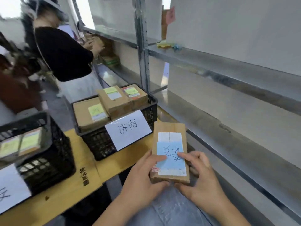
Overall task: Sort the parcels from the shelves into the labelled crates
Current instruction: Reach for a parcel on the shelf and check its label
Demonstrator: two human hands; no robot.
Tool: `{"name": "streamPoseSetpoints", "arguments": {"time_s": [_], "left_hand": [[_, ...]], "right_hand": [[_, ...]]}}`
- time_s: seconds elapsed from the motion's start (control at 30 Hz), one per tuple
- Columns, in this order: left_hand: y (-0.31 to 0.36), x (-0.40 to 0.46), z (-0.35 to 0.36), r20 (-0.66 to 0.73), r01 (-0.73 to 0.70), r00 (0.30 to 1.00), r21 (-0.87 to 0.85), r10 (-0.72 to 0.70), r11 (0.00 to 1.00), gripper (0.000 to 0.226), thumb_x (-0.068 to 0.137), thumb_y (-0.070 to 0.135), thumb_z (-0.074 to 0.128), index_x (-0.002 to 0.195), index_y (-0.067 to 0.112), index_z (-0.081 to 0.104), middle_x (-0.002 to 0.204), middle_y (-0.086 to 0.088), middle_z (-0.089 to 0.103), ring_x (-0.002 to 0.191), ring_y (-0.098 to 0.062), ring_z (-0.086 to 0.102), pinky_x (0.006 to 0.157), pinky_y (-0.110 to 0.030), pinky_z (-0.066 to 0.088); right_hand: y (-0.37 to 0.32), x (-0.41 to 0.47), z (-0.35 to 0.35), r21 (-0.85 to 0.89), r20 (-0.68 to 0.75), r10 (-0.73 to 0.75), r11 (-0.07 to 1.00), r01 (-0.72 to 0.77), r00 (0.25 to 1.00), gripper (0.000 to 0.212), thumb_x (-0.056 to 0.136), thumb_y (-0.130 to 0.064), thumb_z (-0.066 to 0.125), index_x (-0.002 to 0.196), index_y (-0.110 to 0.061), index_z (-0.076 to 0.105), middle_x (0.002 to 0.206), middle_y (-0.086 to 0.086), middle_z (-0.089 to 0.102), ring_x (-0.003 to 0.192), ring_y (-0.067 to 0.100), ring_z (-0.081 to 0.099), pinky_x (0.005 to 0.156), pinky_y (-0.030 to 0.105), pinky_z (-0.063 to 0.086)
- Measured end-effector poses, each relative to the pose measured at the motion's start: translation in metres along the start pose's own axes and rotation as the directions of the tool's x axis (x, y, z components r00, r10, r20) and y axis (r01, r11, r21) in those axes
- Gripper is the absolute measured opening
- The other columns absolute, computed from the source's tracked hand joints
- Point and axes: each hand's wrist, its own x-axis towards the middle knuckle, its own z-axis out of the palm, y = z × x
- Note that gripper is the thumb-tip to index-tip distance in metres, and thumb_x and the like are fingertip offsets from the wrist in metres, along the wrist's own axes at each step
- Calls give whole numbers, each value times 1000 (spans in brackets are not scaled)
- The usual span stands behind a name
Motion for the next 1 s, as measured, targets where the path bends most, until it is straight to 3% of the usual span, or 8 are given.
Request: {"name": "streamPoseSetpoints", "arguments": {"time_s": [0.13,0.27,0.37,0.43,0.53,0.67,0.77,1.0], "left_hand": [[-41,-32,-73,-125,34,992,15,-32,999,71,70,30,90,124,55,52,150,28,40,132,7,46,99,-10,42],[-69,-65,-138,-226,70,973,73,-52,995,68,73,36,87,127,53,49,155,24,35,136,10,41,104,-22,46],[-81,-89,-185,-281,85,958,90,-56,992,67,76,42,82,131,52,45,146,42,25,127,14,41,102,-11,41],[-91,-104,-210,-301,128,949,104,-92,986,74,76,46,82,136,59,40,147,41,21,128,12,39,106,-10,36],[-112,-123,-242,-367,195,920,122,-138,973,75,75,51,81,135,66,39,148,42,18,133,7,36,111,-14,35],[-134,-141,-275,-457,273,866,95,-202,957,75,76,52,80,136,69,38,154,38,21,138,3,36,115,-26,38],[-146,-149,-298,-524,325,818,83,-236,942,78,78,46,82,137,68,38,142,51,21,133,13,34,112,-18,39],[-177,-154,-343,-676,430,682,61,-280,901,85,74,24,90,132,68,47,139,32,49,129,9,46,96,-6,43]], "right_hand": [[-31,23,77,49,71,-65,997,62,995,78,58,-18,97,126,-39,66,148,-14,37,134,7,53,102,28,54],[-64,43,149,63,160,-154,987,146,975,88,55,-8,100,124,-48,64,150,-33,39,133,-3,51,101,18,50],[-91,57,198,62,228,-189,982,180,955,87,49,-8,101,120,-47,68,146,-33,47,129,-7,53,99,10,46],[-104,67,228,58,283,-229,973,221,931,89,47,-9,100,122,-44,69,146,-28,49,130,-4,52,102,12,45],[-125,81,270,60,371,-230,973,223,900,94,46,-17,100,128,-46,64,147,-29,46,132,-4,50,102,21,48],[-151,100,316,89,450,-264,964,252,853,89,51,-28,99,128,-54,60,148,-35,39,137,-7,41,102,18,46],[-163,115,347,99,503,-282,958,270,817,88,56,-35,96,130,-59,55,152,-35,34,139,-8,37,108,30,48],[-181,158,418,238,617,-376,927,291,691,82,67,-42,90,133,-64,47,153,-37,25,144,-6,31,111,29,46]]}}
